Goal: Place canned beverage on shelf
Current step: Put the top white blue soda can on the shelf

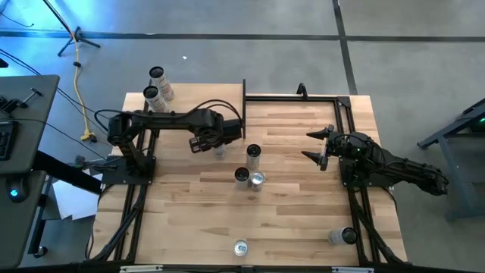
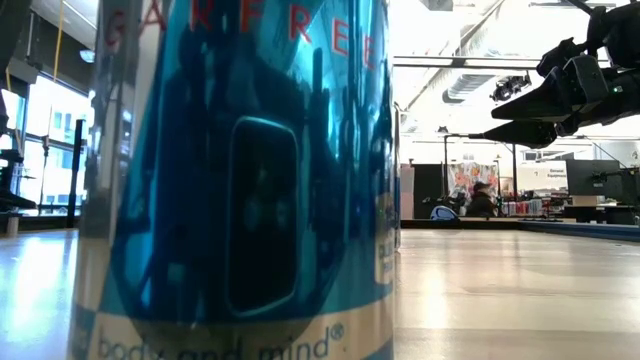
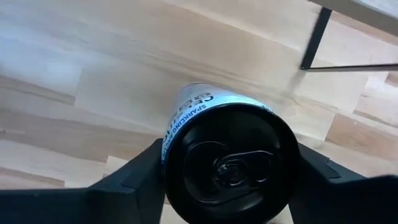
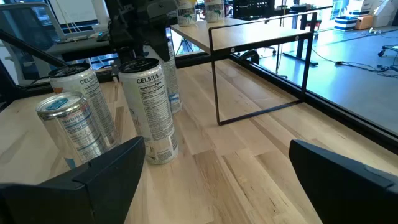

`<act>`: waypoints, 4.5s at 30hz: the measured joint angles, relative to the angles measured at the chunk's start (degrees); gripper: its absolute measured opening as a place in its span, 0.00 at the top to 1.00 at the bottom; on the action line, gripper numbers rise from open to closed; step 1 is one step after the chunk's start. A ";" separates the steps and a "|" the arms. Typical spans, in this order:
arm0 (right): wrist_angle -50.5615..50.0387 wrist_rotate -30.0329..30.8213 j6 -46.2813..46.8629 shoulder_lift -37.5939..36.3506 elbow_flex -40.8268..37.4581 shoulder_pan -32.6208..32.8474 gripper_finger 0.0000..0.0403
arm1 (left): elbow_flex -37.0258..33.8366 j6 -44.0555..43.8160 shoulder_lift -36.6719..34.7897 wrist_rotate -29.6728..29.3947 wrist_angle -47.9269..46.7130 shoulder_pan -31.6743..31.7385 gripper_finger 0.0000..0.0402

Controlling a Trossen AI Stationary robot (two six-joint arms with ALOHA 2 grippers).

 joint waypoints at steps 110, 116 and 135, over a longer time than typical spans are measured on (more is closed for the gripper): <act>-0.02 0.00 -0.01 -0.02 0.00 0.00 0.04 | -8.91 14.87 -6.94 -7.83 4.30 -6.28 0.47; -0.02 0.00 0.01 0.00 0.00 0.00 0.04 | -11.10 17.42 -7.38 -4.70 6.62 -3.53 0.47; -0.01 0.00 -0.01 0.00 0.00 -0.01 0.04 | -11.82 13.46 -6.72 -17.45 7.52 -6.43 0.40</act>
